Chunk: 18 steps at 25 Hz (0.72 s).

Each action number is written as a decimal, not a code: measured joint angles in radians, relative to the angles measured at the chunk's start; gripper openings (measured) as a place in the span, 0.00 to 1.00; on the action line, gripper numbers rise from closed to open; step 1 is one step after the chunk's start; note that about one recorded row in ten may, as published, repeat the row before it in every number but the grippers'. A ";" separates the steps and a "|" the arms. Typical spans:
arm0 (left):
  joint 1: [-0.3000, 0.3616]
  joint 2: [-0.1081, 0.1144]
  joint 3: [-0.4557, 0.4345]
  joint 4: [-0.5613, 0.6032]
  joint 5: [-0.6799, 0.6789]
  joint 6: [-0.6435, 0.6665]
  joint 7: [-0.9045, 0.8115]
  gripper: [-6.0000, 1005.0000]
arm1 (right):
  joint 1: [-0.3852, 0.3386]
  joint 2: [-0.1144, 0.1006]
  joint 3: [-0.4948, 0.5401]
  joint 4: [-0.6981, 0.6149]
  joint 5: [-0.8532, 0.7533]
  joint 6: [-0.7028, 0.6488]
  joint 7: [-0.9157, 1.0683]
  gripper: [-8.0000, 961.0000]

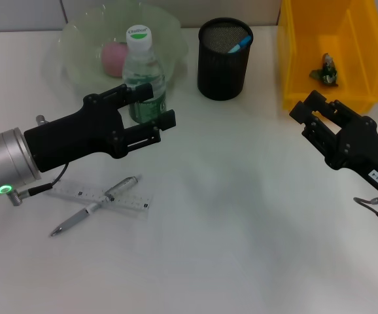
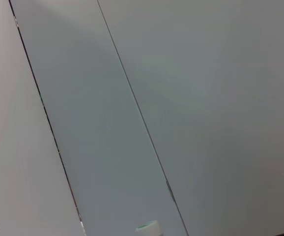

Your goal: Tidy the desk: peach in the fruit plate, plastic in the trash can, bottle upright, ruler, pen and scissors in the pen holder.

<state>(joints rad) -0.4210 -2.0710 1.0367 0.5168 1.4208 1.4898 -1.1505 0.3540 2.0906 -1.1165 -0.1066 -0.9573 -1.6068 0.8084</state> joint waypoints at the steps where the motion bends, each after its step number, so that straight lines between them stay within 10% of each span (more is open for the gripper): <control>1: 0.001 0.000 0.000 -0.003 0.000 0.000 -0.003 0.74 | 0.000 0.000 0.000 0.001 0.000 0.000 0.000 0.45; 18: 0.005 0.005 0.000 -0.001 0.002 -0.023 -0.077 0.74 | 0.001 0.000 0.000 0.004 -0.001 0.007 0.000 0.45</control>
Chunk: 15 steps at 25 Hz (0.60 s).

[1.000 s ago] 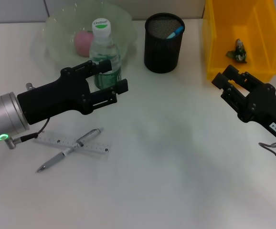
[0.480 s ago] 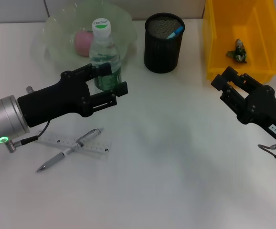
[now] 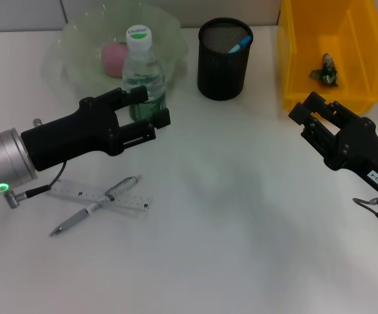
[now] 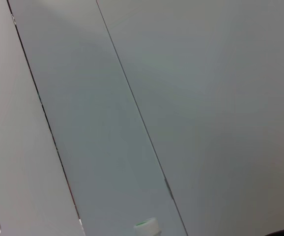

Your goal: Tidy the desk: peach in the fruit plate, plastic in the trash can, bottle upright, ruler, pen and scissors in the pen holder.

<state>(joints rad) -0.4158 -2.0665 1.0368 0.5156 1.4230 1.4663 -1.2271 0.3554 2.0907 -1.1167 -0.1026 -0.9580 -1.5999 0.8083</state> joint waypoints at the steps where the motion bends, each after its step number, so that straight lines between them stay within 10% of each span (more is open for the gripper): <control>1: -0.002 0.001 -0.001 0.002 0.000 -0.006 -0.015 0.74 | 0.000 0.000 0.000 0.000 0.000 0.000 0.000 0.45; 9: 0.012 0.005 0.003 0.054 0.023 0.028 0.015 0.74 | 0.001 0.000 0.000 0.002 -0.001 0.002 0.000 0.45; 15: 0.023 0.022 0.003 0.361 0.286 0.104 -0.203 0.74 | 0.006 0.001 -0.012 0.002 -0.001 0.002 0.000 0.45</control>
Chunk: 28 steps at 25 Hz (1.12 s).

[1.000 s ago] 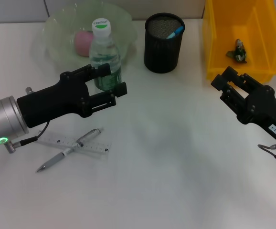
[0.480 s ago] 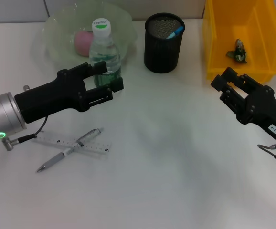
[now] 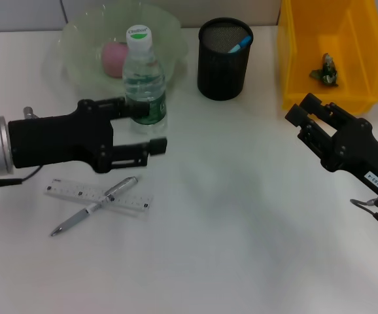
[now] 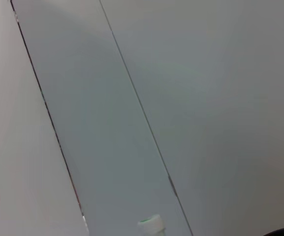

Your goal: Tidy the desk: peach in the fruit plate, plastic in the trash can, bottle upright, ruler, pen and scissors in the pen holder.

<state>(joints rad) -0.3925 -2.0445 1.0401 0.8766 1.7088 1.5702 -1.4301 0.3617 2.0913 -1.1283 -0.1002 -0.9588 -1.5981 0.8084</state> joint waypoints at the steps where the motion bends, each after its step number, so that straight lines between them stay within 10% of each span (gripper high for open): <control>1: 0.000 0.000 0.000 0.000 0.000 0.000 0.000 0.74 | 0.002 0.000 -0.001 0.002 0.000 0.000 0.000 0.45; 5: -0.039 -0.021 0.029 0.281 0.282 0.043 -0.247 0.74 | 0.016 0.000 -0.001 0.018 0.000 0.001 0.000 0.45; 11: -0.059 -0.023 0.085 0.349 0.364 0.046 -0.314 0.74 | 0.020 0.001 -0.001 0.024 0.000 0.001 0.000 0.45; 15: -0.095 -0.026 0.326 0.475 0.496 0.002 -0.375 0.74 | 0.020 0.001 -0.001 0.025 0.000 0.001 0.000 0.45; 28: -0.143 -0.030 0.440 0.493 0.646 -0.038 -0.409 0.74 | 0.021 0.001 -0.001 0.034 0.002 0.001 0.000 0.45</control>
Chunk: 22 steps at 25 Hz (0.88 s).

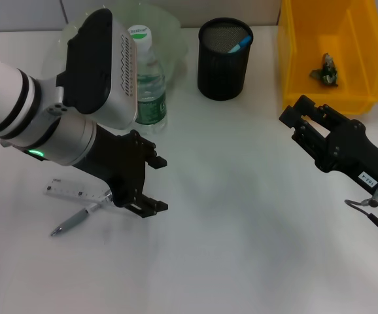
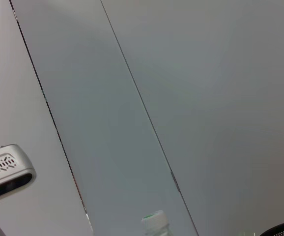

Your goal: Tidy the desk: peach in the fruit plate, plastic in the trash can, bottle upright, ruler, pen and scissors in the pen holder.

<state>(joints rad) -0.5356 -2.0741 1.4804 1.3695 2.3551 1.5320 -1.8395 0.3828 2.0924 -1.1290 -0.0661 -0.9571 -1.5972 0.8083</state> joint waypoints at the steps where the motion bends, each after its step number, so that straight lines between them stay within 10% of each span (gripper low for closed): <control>1: -0.001 0.000 0.006 -0.001 0.004 0.000 0.002 0.74 | 0.000 0.000 0.000 0.000 0.000 0.001 0.000 0.45; 22: -0.034 -0.002 0.103 -0.048 0.115 -0.032 0.005 0.74 | 0.027 0.000 0.000 0.016 -0.001 0.027 0.000 0.45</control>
<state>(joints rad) -0.5699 -2.0765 1.5835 1.3213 2.4699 1.5002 -1.8345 0.4095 2.0924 -1.1290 -0.0504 -0.9582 -1.5701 0.8087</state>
